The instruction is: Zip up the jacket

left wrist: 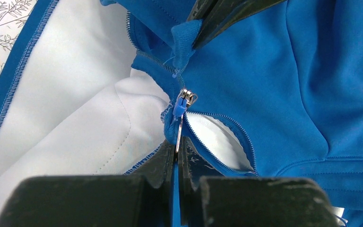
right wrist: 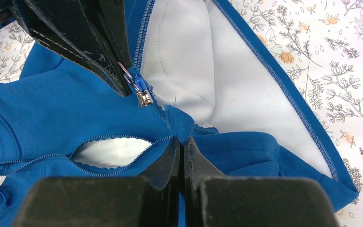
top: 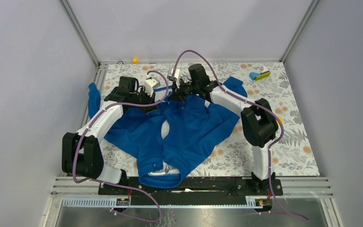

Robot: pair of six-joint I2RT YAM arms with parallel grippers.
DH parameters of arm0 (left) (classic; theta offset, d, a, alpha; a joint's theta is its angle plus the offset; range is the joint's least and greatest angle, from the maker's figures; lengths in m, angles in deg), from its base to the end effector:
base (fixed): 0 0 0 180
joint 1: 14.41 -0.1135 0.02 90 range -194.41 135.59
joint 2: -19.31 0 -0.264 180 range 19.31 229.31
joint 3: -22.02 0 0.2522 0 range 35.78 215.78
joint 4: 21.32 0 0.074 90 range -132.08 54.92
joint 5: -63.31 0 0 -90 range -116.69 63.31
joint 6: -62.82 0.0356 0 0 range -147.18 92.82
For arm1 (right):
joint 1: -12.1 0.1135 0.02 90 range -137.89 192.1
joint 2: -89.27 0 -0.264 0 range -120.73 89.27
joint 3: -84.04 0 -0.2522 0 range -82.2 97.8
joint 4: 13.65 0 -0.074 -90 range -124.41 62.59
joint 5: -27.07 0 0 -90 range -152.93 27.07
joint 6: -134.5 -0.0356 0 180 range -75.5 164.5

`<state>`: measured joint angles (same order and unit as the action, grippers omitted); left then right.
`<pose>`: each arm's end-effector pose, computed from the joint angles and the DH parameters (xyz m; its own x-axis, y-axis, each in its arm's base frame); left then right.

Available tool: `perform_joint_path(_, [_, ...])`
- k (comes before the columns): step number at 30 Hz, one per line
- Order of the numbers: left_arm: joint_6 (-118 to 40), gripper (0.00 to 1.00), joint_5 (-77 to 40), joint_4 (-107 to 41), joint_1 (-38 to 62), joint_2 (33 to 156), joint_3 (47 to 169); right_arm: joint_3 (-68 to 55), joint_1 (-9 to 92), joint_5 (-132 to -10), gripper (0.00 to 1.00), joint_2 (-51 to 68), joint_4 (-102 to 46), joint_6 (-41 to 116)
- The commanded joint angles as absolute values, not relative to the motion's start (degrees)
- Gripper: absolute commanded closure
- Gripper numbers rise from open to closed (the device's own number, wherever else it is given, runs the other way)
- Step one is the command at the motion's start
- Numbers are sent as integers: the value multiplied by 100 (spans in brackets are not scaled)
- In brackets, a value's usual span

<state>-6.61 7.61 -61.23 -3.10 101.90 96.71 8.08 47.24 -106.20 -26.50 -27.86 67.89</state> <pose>0.2953 -0.0795 0.2640 -0.4929 0.3946 -0.7755 0.7544 0.6379 -0.1549 0.3716 0.2914 0.2563 0.0382 -0.3266 -0.9444 -0.9893 0.1209 -0.0818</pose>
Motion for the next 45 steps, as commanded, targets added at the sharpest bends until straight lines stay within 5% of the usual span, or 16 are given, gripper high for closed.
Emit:
perform_joint_path(1, [-703, 100, 715, -6044, -274, 10243, 9798, 768, 4777, -10611, 100, -2237, -2543, 6919])
perform_joint_path(45, [-723, 100, 832, -6066, -316, 10274, 9845, 1072, 4901, -10483, 100, -2467, -3064, 7107])
